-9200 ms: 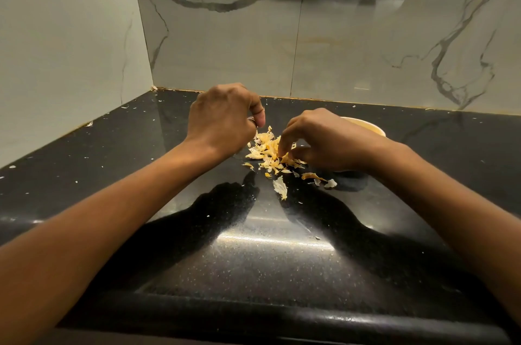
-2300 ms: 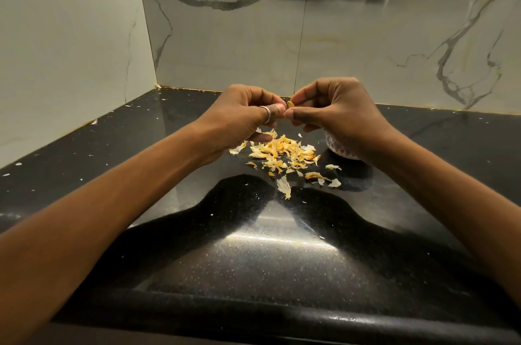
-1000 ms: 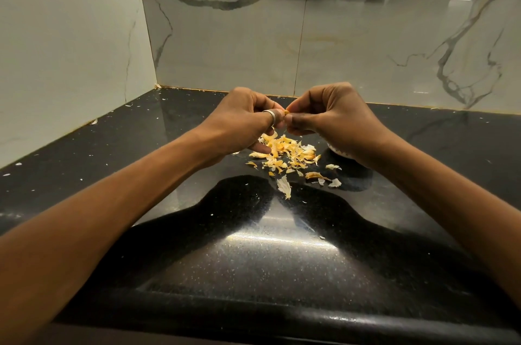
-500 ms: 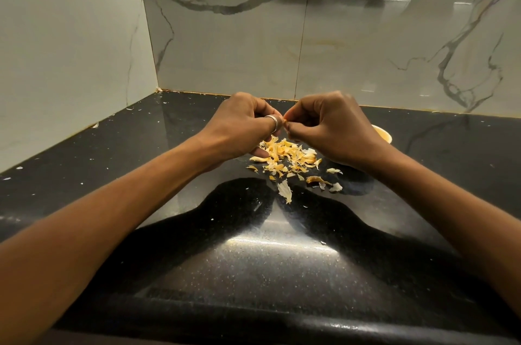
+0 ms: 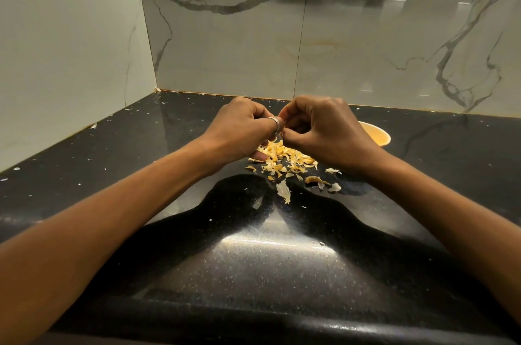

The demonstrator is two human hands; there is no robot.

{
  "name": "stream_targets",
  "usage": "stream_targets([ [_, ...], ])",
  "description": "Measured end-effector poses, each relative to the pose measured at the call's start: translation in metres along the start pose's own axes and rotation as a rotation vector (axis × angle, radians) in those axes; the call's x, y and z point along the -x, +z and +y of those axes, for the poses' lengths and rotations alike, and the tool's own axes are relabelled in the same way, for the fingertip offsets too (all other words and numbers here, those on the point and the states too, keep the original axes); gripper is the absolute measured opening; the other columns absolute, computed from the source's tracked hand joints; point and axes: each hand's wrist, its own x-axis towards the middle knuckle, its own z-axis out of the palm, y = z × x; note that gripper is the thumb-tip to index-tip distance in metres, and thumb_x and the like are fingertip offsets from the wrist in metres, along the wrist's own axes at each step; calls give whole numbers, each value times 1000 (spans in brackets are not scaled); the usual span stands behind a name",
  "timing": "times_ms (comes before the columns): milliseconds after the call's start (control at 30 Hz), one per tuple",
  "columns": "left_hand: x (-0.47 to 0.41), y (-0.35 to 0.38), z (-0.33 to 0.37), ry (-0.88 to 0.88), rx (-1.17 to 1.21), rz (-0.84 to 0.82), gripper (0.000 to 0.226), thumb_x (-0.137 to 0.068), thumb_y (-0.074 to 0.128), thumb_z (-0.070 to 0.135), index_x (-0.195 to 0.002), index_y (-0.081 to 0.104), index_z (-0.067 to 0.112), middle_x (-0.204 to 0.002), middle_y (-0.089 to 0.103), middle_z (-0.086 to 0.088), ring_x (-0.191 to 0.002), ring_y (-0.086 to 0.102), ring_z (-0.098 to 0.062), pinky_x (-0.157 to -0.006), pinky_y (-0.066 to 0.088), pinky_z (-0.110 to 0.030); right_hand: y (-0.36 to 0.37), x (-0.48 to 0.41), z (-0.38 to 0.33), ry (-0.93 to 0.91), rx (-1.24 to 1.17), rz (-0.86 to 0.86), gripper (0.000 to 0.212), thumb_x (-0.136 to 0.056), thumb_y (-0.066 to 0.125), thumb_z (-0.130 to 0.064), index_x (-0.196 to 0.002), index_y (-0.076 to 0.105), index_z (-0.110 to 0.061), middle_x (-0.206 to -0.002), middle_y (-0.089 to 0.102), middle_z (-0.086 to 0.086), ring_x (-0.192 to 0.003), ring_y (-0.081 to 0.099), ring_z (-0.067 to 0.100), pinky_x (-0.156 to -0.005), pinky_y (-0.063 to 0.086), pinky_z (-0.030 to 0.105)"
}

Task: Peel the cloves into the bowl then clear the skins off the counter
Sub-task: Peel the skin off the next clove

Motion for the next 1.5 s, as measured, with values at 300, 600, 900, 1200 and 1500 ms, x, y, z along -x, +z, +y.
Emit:
stream_targets([
  [300, 1, -1, 2, -49, -9, 12, 16, -95, 62, 15, -83, 68, 8, -80, 63, -7, -73, 60, -14, -62, 62, -35, -4, 1, -3, -17, -48, 29, 17, -86, 77, -12, -103, 75, -9, -86, 75, -2, -75, 72, 2, -72, 60, 20],
  [600, -2, -1, -1, -35, -137, 36, 25, -96, 61, 23, -82, 69, 4, -75, 64, -8, -69, 62, -16, -53, 57, -27, -10, -3, 4, 12, -106, 98, 13, -88, 75, -12, -101, 74, -12, -89, 76, 1, -80, 73, 7, -78, 62, 30],
  [900, -2, -5, 0, 124, -87, 57, 6, -90, 69, 11, -91, 72, 16, -81, 71, -10, -62, 67, -12, -52, 56, -26, -7, -1, 3, 24, -66, 52, 12, -87, 75, -12, -99, 75, -14, -81, 73, -6, -73, 71, 7, -72, 61, 28],
  [1200, -2, -3, -2, 214, -154, 70, 6, -93, 69, 13, -95, 75, 11, -79, 72, -8, -61, 69, -13, -50, 55, -22, -7, -1, 3, 23, -63, 72, 12, -84, 77, -11, -96, 75, -14, -84, 74, -4, -75, 71, 8, -73, 61, 29],
  [1500, -3, -4, -3, 249, -195, 113, 8, -93, 67, 12, -92, 75, 10, -77, 72, -10, -59, 69, -19, -49, 58, -27, -6, -2, 3, 2, -38, 95, 11, -86, 77, -12, -96, 78, -16, -82, 73, -10, -73, 68, -1, -67, 57, 17],
])
